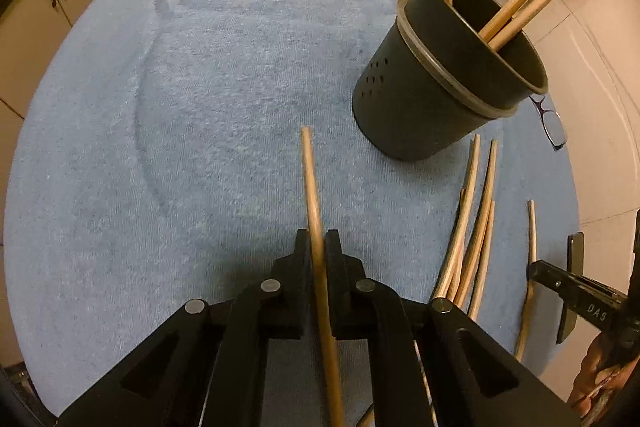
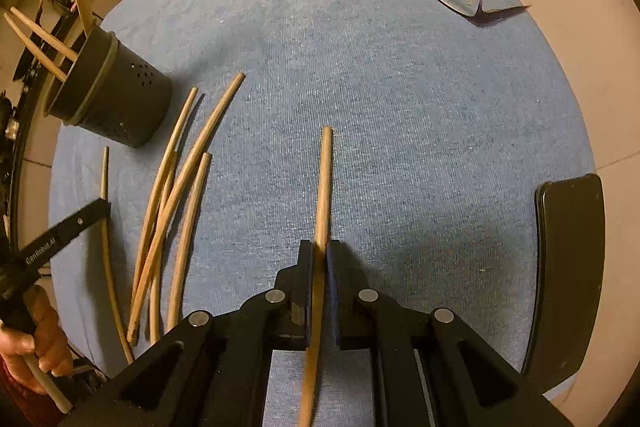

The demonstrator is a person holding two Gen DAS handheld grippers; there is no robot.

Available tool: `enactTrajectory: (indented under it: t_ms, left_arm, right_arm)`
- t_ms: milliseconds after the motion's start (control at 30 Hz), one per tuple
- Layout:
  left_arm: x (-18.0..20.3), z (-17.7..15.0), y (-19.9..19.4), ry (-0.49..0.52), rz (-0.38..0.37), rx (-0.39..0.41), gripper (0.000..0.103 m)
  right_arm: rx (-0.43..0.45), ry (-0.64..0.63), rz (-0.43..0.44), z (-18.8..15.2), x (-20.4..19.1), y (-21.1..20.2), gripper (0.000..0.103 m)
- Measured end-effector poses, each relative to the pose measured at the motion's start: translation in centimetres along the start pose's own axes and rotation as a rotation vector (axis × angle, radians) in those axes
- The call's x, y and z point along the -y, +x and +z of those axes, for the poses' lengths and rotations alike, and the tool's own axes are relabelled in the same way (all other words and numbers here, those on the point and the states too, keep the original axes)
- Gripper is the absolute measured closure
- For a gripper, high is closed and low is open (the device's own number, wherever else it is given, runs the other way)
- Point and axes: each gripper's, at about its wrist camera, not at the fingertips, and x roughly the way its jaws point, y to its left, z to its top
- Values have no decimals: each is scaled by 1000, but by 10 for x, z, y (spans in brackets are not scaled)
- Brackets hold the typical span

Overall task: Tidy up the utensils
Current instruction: 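Grasp one chopstick with the left gripper while the right gripper grasps another, then lift both chopsticks and lower them into the grey holder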

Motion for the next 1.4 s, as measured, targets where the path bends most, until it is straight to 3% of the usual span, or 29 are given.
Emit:
enactTrajectory:
  t_ms: [167, 467, 633, 1400]
  left_arm:
    - [-4, -8, -27, 10, -69, 91, 97]
    - [4, -10, -96, 82, -96, 272, 97]
    - [6, -13, -121, 106, -108, 328, 97]
    - [-11, -19, -175, 138, -101, 422, 97]
  right_arm:
    - [94, 28, 78, -3, -3, -25, 97]
    - [334, -37, 138, -12, -37, -87, 97]
    - [429, -59, 152, -14, -51, -114, 97]
    - [565, -59, 172, -22, -70, -160, 97]
